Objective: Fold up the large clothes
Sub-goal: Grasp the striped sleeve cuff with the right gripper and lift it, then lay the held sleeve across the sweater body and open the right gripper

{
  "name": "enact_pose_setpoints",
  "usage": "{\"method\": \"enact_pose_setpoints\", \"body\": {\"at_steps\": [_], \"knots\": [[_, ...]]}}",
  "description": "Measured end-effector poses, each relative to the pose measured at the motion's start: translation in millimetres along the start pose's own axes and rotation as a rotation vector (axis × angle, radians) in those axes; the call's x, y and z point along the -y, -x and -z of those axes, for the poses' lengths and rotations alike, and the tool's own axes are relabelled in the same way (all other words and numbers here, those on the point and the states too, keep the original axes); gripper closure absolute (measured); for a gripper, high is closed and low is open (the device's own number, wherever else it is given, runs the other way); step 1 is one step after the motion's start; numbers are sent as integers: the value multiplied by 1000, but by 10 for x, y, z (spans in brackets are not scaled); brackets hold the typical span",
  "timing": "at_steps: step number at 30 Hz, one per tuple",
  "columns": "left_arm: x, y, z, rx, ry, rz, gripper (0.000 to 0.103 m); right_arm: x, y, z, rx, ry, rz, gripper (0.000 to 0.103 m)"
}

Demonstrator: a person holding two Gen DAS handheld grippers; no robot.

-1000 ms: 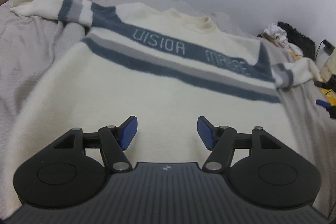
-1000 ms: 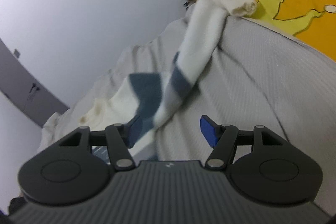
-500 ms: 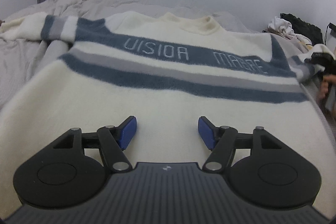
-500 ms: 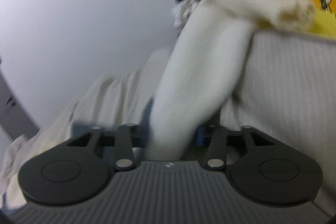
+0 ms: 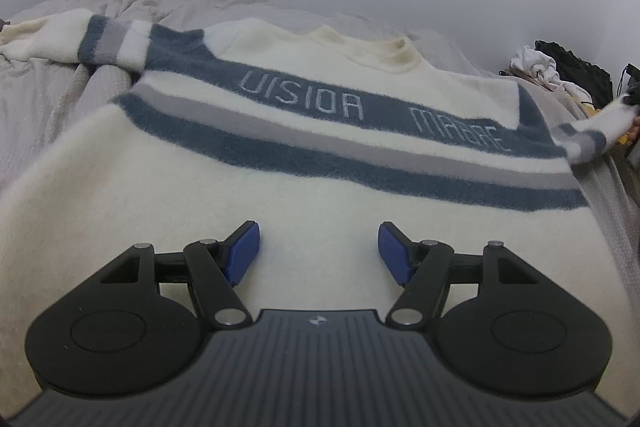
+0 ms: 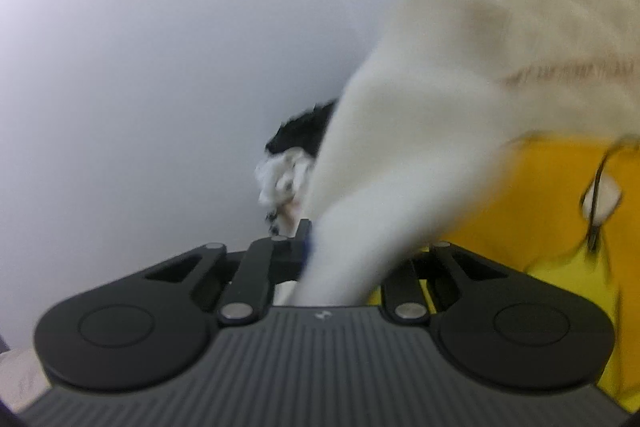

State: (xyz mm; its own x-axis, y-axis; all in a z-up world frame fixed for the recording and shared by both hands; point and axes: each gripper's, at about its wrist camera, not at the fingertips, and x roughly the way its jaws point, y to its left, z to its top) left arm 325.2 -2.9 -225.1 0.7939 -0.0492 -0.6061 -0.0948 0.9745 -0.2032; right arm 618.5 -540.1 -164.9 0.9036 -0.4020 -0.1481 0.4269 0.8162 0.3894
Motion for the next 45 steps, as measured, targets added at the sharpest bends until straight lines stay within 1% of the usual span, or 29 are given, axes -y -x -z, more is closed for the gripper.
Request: {"method": "enact_pose_setpoints", "body": {"at_steps": [2,4,6,9,11,14,17,21,23,26,30,33,36,40,43,45], "knots": [[-1,6,4,1,1,-3,32,129,0,-206,31,-28,29,88],[4,5,4,-1,0,-7,32,272,-9,-405,43,-51,49,91],[12,3,4,-1,-1,-13,32,359,-20,-518,23,-30,39,92],[20,3,-6,-1,0,-22,32,398,7,-558,5,25,15,92],[13,11,-16,0,7,-30,32,350,3,-526,2,29,2,92],[-18,16,-57,-9,16,-48,32,208,53,-593,12,18,-30,93],[-69,10,-100,-32,21,-42,32,-42,191,-745,23,30,-91,93],[-168,59,-168,-43,56,-42,32,-487,595,-918,44,65,-197,93],[-252,112,-193,-30,87,-34,32,-711,836,-983,49,87,-253,93],[-383,218,-246,-5,121,-38,32,-1057,1241,-1061,77,161,-337,93],[-582,425,-312,31,183,-20,32,-1512,1862,-1083,111,243,-446,92],[-732,639,-366,74,223,-3,32,-1815,2301,-981,115,305,-523,92],[-861,842,-412,118,233,-8,32,-2092,2707,-741,109,386,-611,92],[-1101,1055,-436,168,294,-12,32,-2413,3213,-239,74,481,-741,92],[-1326,1148,-461,197,382,-7,32,-2595,3566,249,11,531,-836,92],[-1451,1179,-477,209,422,-11,32,-2683,3759,608,-37,568,-892,90]]}}
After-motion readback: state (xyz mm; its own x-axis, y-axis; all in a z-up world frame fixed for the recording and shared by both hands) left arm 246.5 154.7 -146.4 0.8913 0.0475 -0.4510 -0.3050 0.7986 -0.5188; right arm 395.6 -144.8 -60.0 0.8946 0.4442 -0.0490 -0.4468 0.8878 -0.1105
